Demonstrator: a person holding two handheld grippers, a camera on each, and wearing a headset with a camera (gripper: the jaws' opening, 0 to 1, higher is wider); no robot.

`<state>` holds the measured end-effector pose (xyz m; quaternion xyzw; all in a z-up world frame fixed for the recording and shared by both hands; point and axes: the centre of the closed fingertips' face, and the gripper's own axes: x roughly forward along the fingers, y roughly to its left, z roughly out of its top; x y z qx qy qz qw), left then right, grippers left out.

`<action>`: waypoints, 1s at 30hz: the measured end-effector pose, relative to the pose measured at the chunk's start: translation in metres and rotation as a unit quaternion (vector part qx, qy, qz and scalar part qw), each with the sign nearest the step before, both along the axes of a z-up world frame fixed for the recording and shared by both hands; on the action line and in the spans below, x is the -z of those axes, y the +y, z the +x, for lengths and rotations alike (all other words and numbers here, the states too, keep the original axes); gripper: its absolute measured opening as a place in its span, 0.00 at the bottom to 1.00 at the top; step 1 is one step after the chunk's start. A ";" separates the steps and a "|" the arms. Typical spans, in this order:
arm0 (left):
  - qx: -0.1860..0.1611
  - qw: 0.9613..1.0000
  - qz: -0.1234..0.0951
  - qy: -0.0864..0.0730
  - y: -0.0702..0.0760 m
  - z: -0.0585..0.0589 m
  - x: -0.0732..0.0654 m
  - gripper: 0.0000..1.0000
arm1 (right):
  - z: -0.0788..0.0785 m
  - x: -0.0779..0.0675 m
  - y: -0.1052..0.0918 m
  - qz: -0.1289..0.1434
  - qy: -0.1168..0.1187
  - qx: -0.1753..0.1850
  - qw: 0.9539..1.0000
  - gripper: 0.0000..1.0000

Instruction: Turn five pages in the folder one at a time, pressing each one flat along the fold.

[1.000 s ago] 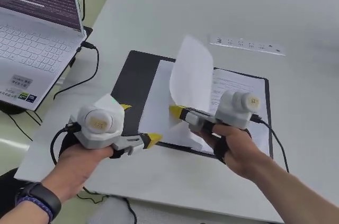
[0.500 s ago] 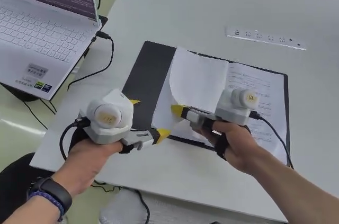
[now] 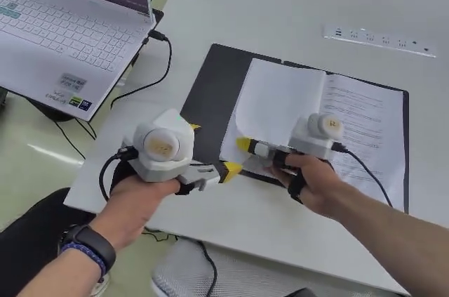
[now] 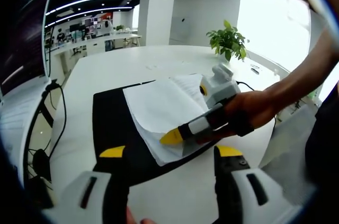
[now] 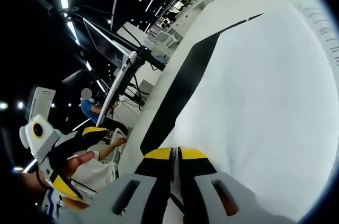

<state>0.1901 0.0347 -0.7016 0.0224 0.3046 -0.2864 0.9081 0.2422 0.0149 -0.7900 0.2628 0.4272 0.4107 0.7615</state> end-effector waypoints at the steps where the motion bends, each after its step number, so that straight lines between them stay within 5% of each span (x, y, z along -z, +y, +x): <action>1: -0.001 1.000 0.000 0.000 0.001 0.000 0.000 0.65 | 0.000 -0.001 0.000 0.002 0.000 0.002 1.000 0.04; 20: 0.010 1.000 0.010 0.011 -0.005 0.008 0.014 0.62 | -0.010 -0.031 0.009 0.078 -0.005 -0.020 0.997 0.43; 30: 0.013 1.000 0.023 0.004 -0.010 0.026 0.015 0.49 | 0.016 -0.065 -0.025 0.092 -0.053 0.015 0.994 0.41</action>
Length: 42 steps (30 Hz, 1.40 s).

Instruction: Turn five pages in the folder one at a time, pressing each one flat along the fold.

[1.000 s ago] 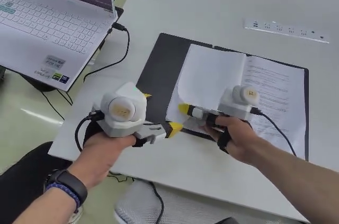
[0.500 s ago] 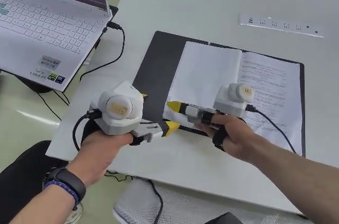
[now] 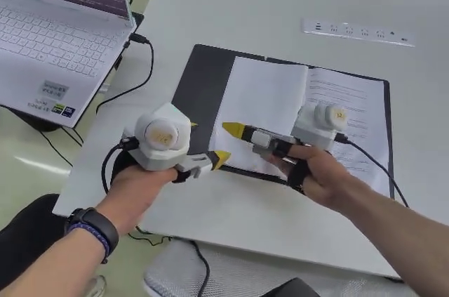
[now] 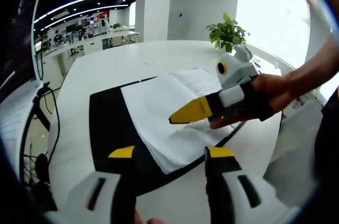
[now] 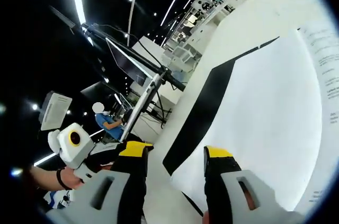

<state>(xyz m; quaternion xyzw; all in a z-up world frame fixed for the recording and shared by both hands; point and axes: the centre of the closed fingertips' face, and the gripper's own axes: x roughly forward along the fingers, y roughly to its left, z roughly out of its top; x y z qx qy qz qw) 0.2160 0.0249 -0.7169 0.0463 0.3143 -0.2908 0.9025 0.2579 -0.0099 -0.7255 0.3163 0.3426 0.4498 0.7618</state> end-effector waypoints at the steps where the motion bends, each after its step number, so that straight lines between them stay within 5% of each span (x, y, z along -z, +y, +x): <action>1: 0.001 1.000 -0.001 -0.001 -0.001 0.001 0.000 0.48 | 0.004 -0.004 -0.006 -0.001 -0.008 0.005 1.000 0.41; 12: 0.007 1.000 -0.008 0.002 -0.015 0.017 0.006 0.26 | 0.008 -0.009 -0.052 -0.034 -0.031 0.029 0.999 0.37; 20: 0.022 0.999 0.013 0.022 -0.024 0.024 0.028 0.13 | 0.008 -0.008 -0.078 -0.040 -0.026 0.056 0.997 0.33; 27: 0.014 0.997 0.036 0.061 -0.018 0.016 0.058 0.00 | 0.009 -0.006 -0.089 -0.041 -0.023 0.068 0.997 0.31; 29: 0.017 0.995 0.064 0.078 -0.013 0.008 0.069 0.00 | 0.009 -0.007 -0.090 -0.040 -0.024 0.070 0.996 0.31; 32: 0.028 0.993 0.082 0.079 -0.014 0.003 0.077 0.00 | 0.008 -0.004 -0.090 -0.042 -0.025 0.066 0.997 0.30; 42: 0.020 0.994 0.073 0.074 -0.011 0.004 0.071 0.00 | 0.014 0.002 -0.095 -0.061 -0.031 0.053 0.996 0.25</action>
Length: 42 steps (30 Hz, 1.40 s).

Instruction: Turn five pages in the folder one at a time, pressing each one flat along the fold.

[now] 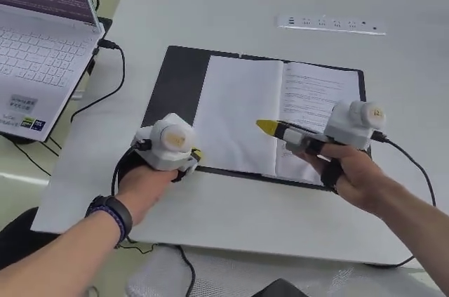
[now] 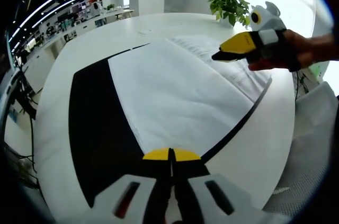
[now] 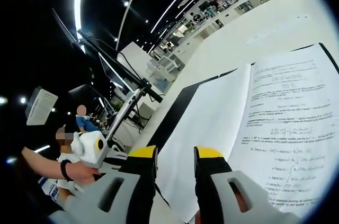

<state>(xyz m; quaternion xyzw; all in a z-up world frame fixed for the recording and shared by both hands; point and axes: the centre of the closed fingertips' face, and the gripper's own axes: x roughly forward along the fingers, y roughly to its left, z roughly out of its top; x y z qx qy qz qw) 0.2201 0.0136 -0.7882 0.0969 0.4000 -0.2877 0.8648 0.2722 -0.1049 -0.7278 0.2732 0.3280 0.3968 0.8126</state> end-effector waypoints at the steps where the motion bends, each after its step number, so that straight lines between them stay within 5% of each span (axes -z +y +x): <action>1: 0.000 1.000 0.001 0.000 0.000 0.001 0.000 0.00 | 0.001 0.000 -0.001 -0.002 -0.001 -0.002 1.000 0.25; 12: 0.001 1.000 0.008 0.001 0.000 0.002 0.001 0.00 | 0.017 -0.011 -0.010 -0.019 -0.019 0.002 1.000 0.20; 42: -0.003 1.000 0.010 0.003 -0.002 0.004 0.003 0.00 | 0.048 0.023 -0.025 -0.025 -0.010 0.023 0.999 0.00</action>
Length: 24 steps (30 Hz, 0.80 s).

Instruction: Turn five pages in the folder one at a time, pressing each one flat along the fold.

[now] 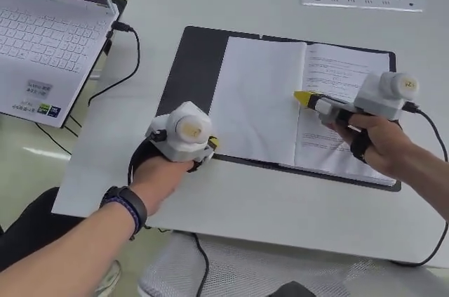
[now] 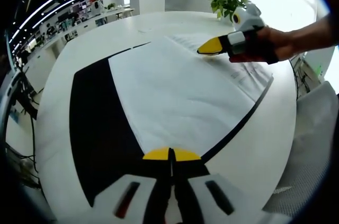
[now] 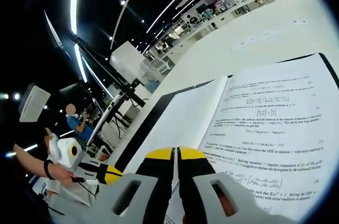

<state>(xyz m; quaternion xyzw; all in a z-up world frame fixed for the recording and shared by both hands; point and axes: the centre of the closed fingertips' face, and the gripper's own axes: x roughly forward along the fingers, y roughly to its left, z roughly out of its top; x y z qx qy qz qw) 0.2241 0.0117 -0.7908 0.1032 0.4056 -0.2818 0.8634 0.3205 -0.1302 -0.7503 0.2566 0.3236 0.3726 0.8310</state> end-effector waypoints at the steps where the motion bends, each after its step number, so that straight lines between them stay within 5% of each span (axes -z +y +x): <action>1: 0.000 1.000 0.000 0.001 0.000 0.000 0.000 0.00 | 0.001 0.001 -0.001 0.001 0.000 0.002 1.000 0.00; 8: 0.001 1.000 0.003 0.004 0.000 0.000 0.001 0.00 | 0.006 0.010 0.005 0.002 0.001 -0.008 1.000 0.00; 12: -0.004 1.000 0.001 0.003 0.000 0.000 0.001 0.00 | 0.013 0.008 0.004 0.023 0.008 0.007 1.000 0.00; 24: -0.007 1.000 0.001 -0.004 0.001 -0.002 0.001 0.00 | 0.034 0.010 0.004 0.031 0.002 0.034 0.999 0.00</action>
